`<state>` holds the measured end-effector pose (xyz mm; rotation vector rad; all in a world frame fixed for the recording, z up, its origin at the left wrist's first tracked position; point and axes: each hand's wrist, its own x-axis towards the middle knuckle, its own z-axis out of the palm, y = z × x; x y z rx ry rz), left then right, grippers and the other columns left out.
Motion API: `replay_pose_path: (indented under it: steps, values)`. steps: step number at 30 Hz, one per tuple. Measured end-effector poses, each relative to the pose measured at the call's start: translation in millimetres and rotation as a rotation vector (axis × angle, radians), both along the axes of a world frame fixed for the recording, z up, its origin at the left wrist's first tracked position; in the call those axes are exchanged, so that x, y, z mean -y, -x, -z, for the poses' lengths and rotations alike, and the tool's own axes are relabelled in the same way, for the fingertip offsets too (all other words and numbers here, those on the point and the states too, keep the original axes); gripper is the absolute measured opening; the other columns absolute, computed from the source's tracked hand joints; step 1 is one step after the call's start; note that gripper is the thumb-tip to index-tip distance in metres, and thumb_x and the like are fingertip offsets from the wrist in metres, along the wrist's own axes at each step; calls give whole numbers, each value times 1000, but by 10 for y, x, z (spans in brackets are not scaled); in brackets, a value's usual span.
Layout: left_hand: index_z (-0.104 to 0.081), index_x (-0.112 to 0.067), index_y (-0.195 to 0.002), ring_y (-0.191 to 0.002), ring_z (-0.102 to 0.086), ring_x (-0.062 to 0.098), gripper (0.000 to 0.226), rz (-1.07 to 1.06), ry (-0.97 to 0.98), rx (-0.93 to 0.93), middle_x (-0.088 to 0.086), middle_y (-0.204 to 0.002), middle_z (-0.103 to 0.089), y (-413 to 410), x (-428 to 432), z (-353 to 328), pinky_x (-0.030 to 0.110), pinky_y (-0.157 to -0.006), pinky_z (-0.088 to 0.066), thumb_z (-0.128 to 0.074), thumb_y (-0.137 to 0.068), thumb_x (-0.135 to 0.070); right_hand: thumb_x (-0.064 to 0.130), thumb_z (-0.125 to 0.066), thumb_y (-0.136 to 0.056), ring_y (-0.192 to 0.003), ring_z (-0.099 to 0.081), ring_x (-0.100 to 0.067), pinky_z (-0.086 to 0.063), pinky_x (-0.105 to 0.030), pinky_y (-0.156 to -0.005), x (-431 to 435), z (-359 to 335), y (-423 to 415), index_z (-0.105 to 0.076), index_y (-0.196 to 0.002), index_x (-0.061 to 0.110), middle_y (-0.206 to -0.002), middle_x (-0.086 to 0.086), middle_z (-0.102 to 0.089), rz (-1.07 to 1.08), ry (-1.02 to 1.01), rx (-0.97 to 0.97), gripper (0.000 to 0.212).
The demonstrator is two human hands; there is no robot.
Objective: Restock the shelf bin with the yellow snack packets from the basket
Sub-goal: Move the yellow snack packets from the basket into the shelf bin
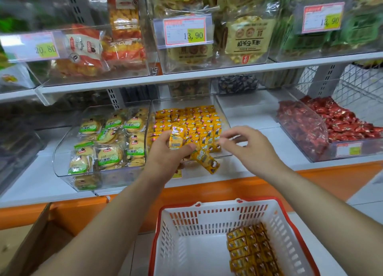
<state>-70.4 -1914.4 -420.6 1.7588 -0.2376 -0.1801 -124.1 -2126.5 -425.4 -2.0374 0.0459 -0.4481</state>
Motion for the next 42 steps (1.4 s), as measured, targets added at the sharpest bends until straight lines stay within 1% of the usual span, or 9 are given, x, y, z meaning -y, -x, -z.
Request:
replay_pose_path:
  steps: [7,13,17,19,23,29,36,39,42]
  values:
    - [-66,-22,-84,-55,-66,-2,16,-16,-166,103,-16,-62,-70,-621,495,-105,16,-48,-49,-82,-84,-22,39,-76,-83,-95,-63,-18,-54,-38,-83,176,422,-380,-45,-137,27,-119,0,-54,92,83,-161,63]
    - [-70,-14,-113,-93,-73,20,39,16,-390,158,3,-102,-76,-1067,863,117,37,-81,-61,-86,-80,-29,41,-83,-74,-92,-60,-9,-51,-27,-73,276,627,-469,-31,-137,42,-115,10,-49,48,154,-113,81]
    - [-68,-18,-107,-54,-62,3,38,31,-516,234,-1,-82,-71,-1226,974,304,16,-43,-50,-88,-77,-29,42,-83,-71,-84,-61,-6,-51,-25,-66,309,667,-475,-27,-132,51,-106,15,-50,14,91,-122,84]
    - [-63,-17,-130,-71,-65,7,63,35,-644,297,-3,-93,-70,-1266,982,389,10,-50,-46,-89,-76,-36,40,-84,-69,-89,-62,-11,-54,-30,-71,310,675,-497,-28,-131,50,-108,9,-53,26,80,-130,85]
    - [-53,-22,-143,-103,-64,27,77,27,-779,341,6,-122,-68,-1318,980,522,31,-74,-50,-87,-76,-42,36,-86,-69,-91,-62,-13,-55,-32,-73,274,674,-521,-28,-132,46,-108,6,-52,35,60,-141,86]
    - [-56,-27,-127,-74,-57,0,63,-13,-507,231,-13,-98,-63,-1092,875,284,9,-44,-41,-90,-74,-31,35,-86,-71,-93,-61,-9,-50,-25,-71,241,602,-497,-27,-136,40,-108,7,-52,38,72,-165,88]
    - [-57,-15,-127,-93,-74,19,61,84,-181,-37,8,-111,-74,-329,571,70,41,-82,-63,-89,-76,-26,31,-68,-90,-103,-56,-11,-45,-26,-82,220,85,-322,-59,-117,40,-111,14,-60,74,-136,18,30]
    - [-67,-18,-106,-68,-72,8,30,184,-103,-1,-4,-81,-78,-117,583,15,23,-60,-58,-84,-81,-17,26,-62,-95,-87,-64,-8,-51,-31,-79,124,-54,-86,-62,-122,41,-108,9,-63,-100,-238,-57,30]
    - [-72,-21,-102,-69,-75,17,23,256,-116,19,-2,-84,-78,27,582,-21,24,-57,-57,-84,-82,-18,17,-58,-97,-83,-69,-17,-57,-38,-78,78,-130,79,-64,-119,35,-107,0,-65,-158,-215,-98,29]
